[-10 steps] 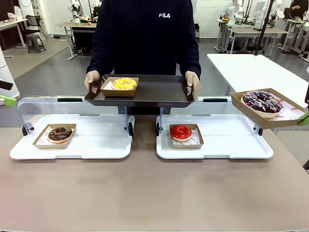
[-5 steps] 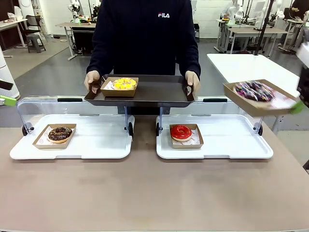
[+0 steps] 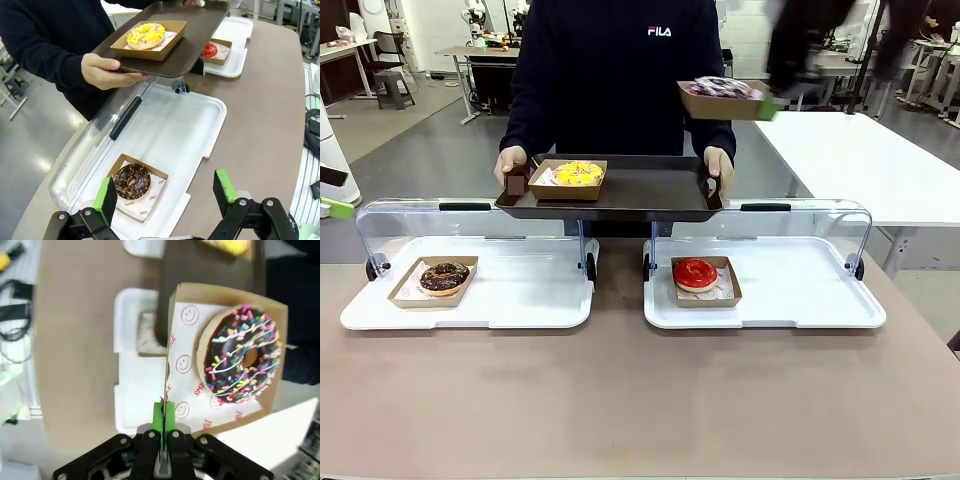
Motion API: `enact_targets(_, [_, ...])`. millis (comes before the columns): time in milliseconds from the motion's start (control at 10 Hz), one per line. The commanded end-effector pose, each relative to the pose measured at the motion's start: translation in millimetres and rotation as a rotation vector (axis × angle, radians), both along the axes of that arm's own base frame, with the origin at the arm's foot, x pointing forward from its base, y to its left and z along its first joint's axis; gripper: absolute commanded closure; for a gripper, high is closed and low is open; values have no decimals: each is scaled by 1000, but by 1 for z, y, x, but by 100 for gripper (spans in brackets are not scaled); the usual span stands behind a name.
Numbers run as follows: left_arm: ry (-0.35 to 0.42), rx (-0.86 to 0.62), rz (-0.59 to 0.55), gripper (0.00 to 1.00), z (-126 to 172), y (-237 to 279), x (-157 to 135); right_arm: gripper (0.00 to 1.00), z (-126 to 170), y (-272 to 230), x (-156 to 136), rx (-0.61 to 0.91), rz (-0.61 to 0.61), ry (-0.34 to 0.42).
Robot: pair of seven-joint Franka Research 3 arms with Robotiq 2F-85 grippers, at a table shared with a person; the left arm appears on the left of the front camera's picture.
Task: Provide the desired donut to the person.
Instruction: Place the picked Paper togo box onto the Handle tray extended by the person.
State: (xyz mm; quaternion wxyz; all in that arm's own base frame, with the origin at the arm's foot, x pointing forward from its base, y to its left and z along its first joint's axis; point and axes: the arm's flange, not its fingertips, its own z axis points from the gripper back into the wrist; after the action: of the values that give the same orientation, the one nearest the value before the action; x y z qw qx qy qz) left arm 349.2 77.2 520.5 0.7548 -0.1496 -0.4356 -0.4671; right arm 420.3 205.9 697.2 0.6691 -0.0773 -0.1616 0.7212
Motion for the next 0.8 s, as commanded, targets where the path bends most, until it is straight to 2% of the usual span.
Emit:
enact_targets(0, [-7, -14, -2, 0, -1, 0, -1, 98, -7, 40, 53, -51, -65, -67])
enact_targets(100, [-7, -14, -2, 0, -1, 0, -1, 98, -27, 58, 74, -50, -32, -82])
enact_targets(400, [-7, -14, -2, 0, -1, 0, -1, 98, -82, 90, 97, -137, -25, -105])
enact_targets(700, [-7, -14, -2, 0, -1, 0, -1, 98, -118, 103, 98, -138, 1, -36])
